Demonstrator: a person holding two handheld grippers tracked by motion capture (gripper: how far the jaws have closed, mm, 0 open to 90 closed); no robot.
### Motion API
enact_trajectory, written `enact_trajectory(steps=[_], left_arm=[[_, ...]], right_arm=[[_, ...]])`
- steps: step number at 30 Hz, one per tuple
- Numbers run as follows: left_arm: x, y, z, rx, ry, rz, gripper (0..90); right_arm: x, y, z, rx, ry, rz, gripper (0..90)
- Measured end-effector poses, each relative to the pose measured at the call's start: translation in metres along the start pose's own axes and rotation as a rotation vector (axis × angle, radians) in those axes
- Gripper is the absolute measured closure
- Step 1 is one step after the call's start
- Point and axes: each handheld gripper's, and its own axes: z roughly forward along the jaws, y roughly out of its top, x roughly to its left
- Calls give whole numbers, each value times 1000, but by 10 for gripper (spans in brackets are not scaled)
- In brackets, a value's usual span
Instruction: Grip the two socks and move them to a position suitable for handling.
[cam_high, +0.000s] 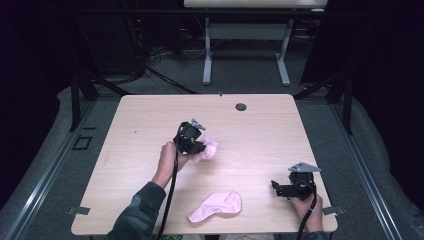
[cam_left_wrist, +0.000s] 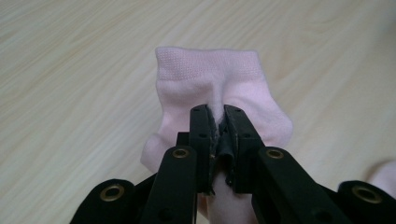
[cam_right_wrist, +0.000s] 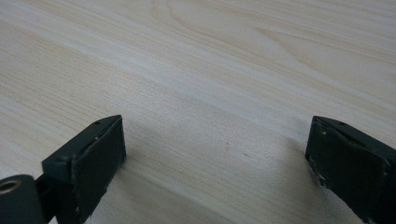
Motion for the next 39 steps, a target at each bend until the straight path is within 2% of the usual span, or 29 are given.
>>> enact_trajectory(steps=[1,2,3,4,5,6,7,8,9,10,12,19,22,23,26,27,28,30,32,36,39], left_arm=[[0,0,0,0,0,0,825],[-13,4,3,-7,-30,22,825],[-13,4,3,-7,-30,22,824],[-21,4,8,-2,-57,30,824],[-27,3,17,28,-70,48,822],[-27,3,17,28,-70,48,820],[-31,-2,32,67,-89,51,819],[-33,-5,40,87,-84,53,816],[-33,-5,40,87,-84,53,816],[-34,-12,54,118,-109,44,815],[-35,-15,59,127,-114,47,815],[-43,-22,62,125,-165,59,784],[-42,-25,61,120,-184,53,662],[-42,-25,60,107,-187,53,596],[-42,-25,45,59,-160,46,369],[-42,-25,45,59,-160,46,319],[-41,-26,35,31,-140,43,276],[-40,-28,28,21,-128,45,209],[-38,-36,11,-3,-78,42,162],[-35,-52,-9,-16,-27,27,143],[-33,-66,-23,-24,17,13,118]], right_arm=[[0,0,0,0,0,0,43],[0,0,0,-1,0,-1,43],[0,0,0,-1,0,-1,43],[0,0,0,-2,0,-1,43],[0,0,0,-2,0,-1,43],[0,0,0,-1,0,-1,43],[0,0,0,-1,0,-1,43],[0,0,0,-1,0,-1,43],[0,0,0,-1,0,-1,43],[0,0,0,-1,1,-1,44],[0,0,0,-2,2,0,44],[0,0,0,-2,1,-1,45],[0,0,0,-2,0,-1,45],[0,0,0,-2,-1,0,45],[0,0,0,-4,3,2,46],[0,0,0,-4,3,2,46],[0,0,0,-5,3,2,50],[0,0,-1,1,1,1,54],[0,0,-1,0,4,7,46],[2,2,-2,9,30,15,2],[3,0,-7,-3,78,64,0]])
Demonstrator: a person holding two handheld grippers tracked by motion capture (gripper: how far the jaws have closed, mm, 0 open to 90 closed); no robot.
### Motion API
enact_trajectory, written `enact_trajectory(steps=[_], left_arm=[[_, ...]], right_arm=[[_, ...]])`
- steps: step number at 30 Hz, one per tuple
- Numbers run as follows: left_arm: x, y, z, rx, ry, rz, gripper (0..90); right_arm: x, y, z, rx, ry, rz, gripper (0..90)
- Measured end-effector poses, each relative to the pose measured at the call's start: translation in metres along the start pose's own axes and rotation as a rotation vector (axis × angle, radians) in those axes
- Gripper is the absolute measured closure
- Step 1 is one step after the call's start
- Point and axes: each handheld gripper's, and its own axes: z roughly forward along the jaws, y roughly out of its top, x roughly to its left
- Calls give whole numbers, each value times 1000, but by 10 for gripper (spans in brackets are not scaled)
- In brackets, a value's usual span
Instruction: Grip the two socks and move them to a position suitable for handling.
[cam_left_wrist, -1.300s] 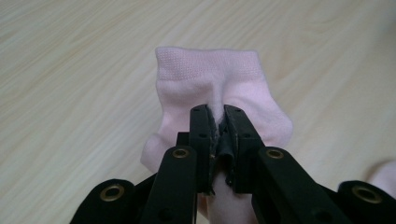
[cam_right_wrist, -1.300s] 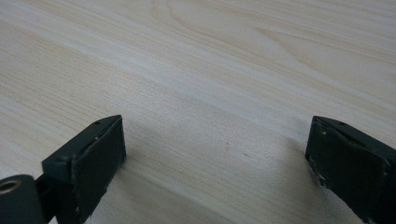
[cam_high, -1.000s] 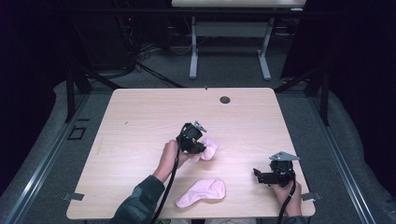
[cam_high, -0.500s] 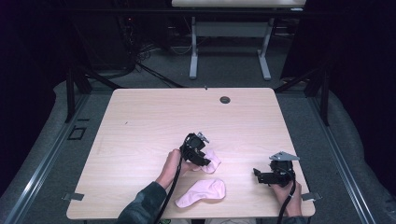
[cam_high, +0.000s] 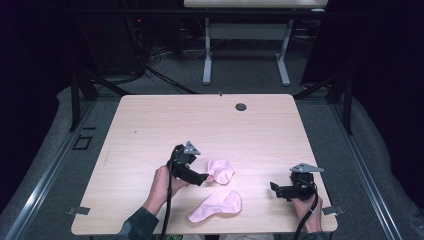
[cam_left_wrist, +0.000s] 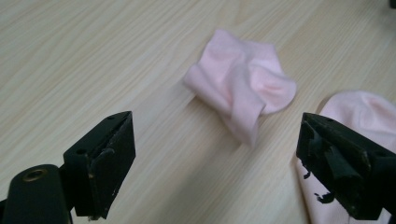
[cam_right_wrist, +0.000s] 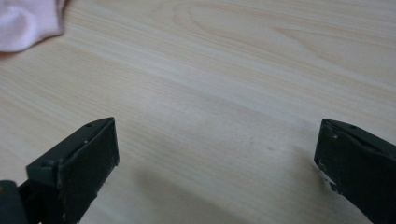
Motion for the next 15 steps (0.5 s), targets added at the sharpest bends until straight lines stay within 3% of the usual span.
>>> enact_trajectory(steps=[6,10,15], left_arm=[[-1,-22,-16,-5,63,-21,99],[-4,-41,-20,-5,91,-54,89],[-9,-58,-20,15,111,-71,86]], right_arm=[[21,2,-17,-30,25,-1,0],[47,6,-25,-9,50,-33,0],[61,2,-26,12,56,-44,0]])
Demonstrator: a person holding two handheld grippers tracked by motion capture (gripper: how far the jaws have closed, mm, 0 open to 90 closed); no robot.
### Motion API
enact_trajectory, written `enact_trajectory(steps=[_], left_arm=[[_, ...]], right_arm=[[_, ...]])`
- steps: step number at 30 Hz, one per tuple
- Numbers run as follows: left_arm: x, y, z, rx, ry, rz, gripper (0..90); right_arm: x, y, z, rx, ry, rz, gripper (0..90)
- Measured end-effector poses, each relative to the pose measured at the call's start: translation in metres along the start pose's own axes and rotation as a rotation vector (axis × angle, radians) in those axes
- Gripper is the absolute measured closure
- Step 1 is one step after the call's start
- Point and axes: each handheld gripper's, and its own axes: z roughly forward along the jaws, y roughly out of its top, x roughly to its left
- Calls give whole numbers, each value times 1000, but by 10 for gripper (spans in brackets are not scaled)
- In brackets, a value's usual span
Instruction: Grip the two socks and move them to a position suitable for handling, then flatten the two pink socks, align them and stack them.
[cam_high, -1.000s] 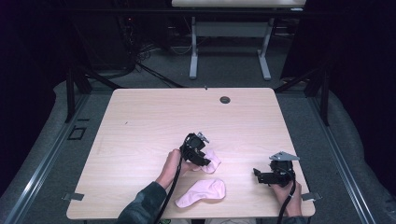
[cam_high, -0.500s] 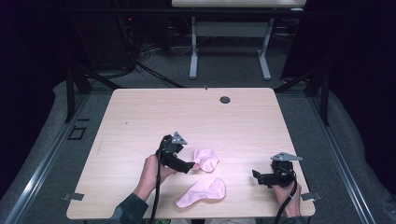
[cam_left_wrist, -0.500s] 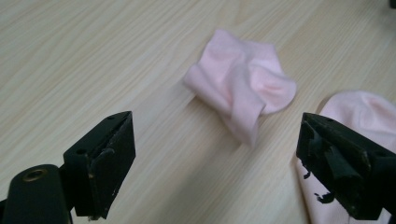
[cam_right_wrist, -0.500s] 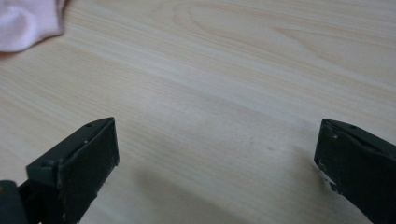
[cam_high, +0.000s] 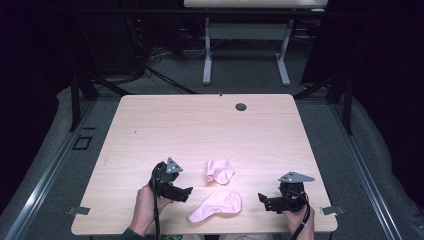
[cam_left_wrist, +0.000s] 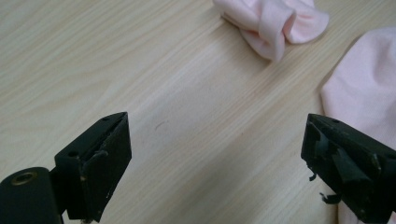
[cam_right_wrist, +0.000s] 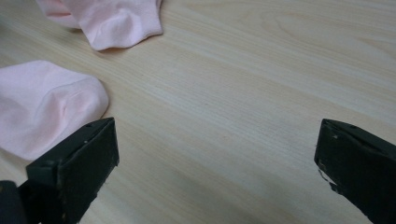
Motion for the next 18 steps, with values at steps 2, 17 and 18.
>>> enact_trajectory(steps=[2,17,18], left_arm=[[-1,-2,-1,-1,6,-3,86],[-61,1,-4,41,-8,103,127],[-74,6,-1,47,-31,138,145]], right_arm=[[1,-1,0,3,8,0,0],[11,-6,-1,37,14,-2,0],[12,-7,-1,33,14,3,0]])
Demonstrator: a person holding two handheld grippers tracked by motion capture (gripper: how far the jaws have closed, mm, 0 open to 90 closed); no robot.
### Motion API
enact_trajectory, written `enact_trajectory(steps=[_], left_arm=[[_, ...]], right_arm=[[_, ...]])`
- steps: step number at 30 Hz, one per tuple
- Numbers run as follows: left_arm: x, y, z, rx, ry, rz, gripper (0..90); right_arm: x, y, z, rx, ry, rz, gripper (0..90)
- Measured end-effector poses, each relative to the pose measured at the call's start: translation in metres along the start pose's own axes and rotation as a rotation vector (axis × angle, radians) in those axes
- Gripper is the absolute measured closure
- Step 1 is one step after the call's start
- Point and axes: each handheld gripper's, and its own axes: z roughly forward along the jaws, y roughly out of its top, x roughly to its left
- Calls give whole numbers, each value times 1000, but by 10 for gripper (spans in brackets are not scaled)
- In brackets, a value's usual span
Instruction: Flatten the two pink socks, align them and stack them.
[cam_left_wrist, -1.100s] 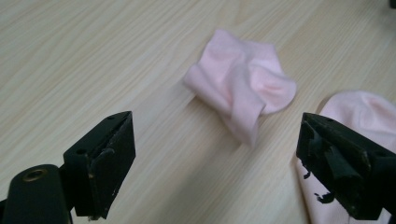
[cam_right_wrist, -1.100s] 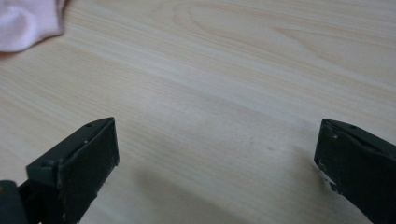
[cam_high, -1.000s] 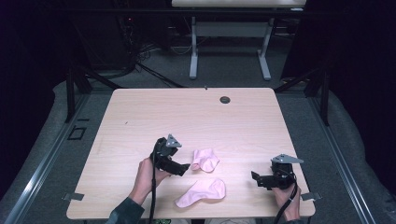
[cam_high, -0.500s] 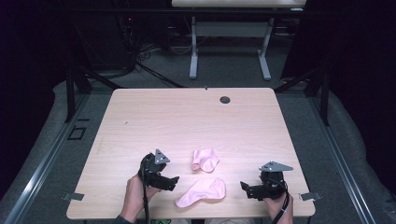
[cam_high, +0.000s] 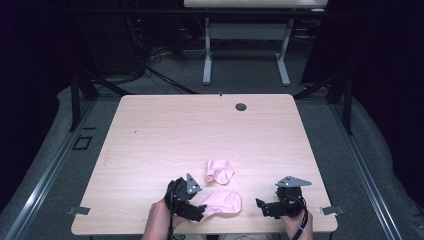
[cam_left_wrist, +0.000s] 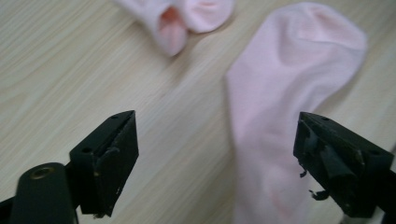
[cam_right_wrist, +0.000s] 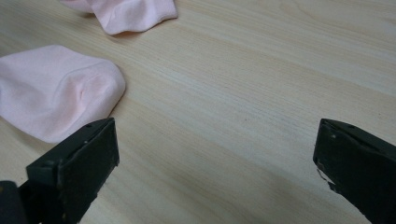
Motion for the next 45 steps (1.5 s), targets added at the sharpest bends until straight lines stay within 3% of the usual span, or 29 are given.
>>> enact_trajectory(steps=[2,4,6,9,11,13,15,16,18,19,27,28,31,32,34,35,36,38,39,41,45], left_arm=[[-6,4,2,-1,-15,16,155],[-22,15,13,8,-51,65,173],[-27,19,17,20,-63,87,200],[-44,34,32,45,-98,157,254],[-50,38,36,52,-111,176,270],[-61,45,45,81,-121,232,337],[-65,47,48,92,-133,244,366],[-66,49,50,100,-134,256,445],[-68,51,56,122,-141,273,471],[-68,51,58,130,-150,275,568],[-60,51,59,108,-183,251,857],[-57,51,57,84,-189,236,865],[-41,55,43,-45,-221,166,876],[-41,55,43,-45,-221,166,877],[-24,65,22,-156,-227,103,879],[-24,65,22,-156,-227,103,879],[-13,71,8,-218,-216,79,879],[-4,77,-3,-267,-212,53,879],[-4,77,-3,-267,-212,53,880],[5,78,-12,-318,-207,20,879],[11,71,-12,-340,-208,-17,879]], right_arm=[[0,-1,0,-2,-1,6,0],[0,-2,1,6,0,14,0],[0,-3,1,8,3,16,0],[-2,-5,2,8,7,28,6],[-2,-6,2,14,10,35,6],[-4,-7,2,18,16,46,10],[-5,-7,2,20,14,44,16],[-5,-8,2,14,18,54,17],[-6,-8,2,12,17,53,18],[-6,-9,2,11,19,58,25],[-5,-8,3,16,27,63,35],[-5,-8,3,13,33,63,35],[-4,-8,3,6,39,62,41],[-3,-8,2,2,41,64,41],[-1,-7,1,-7,54,67,43],[-1,-7,1,-9,59,60,48],[2,-6,0,-16,62,65,54],[6,-4,0,-28,79,58,63],[9,-3,0,-29,88,53,74],[17,-1,0,-32,108,39,137],[32,4,7,-28,131,-2,215]])
